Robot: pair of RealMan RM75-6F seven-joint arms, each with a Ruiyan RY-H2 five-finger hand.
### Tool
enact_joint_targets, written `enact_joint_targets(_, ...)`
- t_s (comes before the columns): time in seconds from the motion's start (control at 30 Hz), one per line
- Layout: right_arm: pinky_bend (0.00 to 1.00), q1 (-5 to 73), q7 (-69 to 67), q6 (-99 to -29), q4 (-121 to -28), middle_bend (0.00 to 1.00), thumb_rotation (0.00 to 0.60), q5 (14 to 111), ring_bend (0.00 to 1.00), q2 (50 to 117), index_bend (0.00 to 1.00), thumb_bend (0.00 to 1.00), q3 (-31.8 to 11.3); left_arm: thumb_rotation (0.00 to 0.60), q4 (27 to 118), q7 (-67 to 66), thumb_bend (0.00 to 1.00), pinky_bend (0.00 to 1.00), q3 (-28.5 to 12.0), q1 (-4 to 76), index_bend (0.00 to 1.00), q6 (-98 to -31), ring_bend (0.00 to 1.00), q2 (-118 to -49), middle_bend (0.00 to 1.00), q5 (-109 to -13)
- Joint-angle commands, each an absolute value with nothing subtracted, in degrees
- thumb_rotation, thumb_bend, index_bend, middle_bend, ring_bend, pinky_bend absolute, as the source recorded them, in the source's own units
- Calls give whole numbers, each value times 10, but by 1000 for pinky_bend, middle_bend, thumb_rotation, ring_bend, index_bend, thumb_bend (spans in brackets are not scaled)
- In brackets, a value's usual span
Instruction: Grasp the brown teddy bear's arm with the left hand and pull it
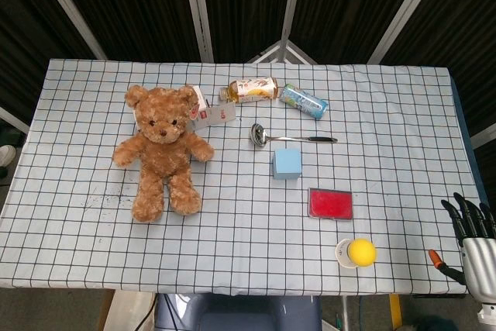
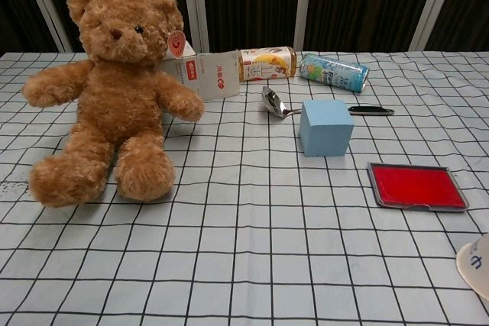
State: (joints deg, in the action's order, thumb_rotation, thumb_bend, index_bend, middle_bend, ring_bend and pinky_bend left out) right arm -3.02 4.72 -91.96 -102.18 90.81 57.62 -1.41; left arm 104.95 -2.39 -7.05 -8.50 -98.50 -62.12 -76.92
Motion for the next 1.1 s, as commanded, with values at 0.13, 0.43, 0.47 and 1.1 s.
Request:
enact_joint_targets(0.13, 0, -31, 47, -919, -1022, 61, 600, 908, 78, 576, 117, 218, -13, 600, 1049, -28, 438, 0, -68, -82, 308, -977, 0, -623, 120, -771)
enact_joint_targets(0.43, 0, -30, 52, -918, -1024, 61, 600, 910, 78, 578, 117, 218, -14, 600, 1049, -27, 420, 0, -69, -82, 309, -978, 0, -624, 120, -771)
enact_joint_targets(0.47, 0, -29, 52, -917, -1024, 61, 600, 909, 77, 578, 116, 218, -14, 600, 1048, -26, 403, 0, -70, -81, 309, -979, 0, -624, 119, -770)
enact_joint_targets(1.1, 0, -30, 46, -914, -1023, 61, 600, 906, 77, 575, 117, 217, -11, 600, 1090, 247, 212, 0, -97, -11, 201, -740, 0, -553, 91, -700)
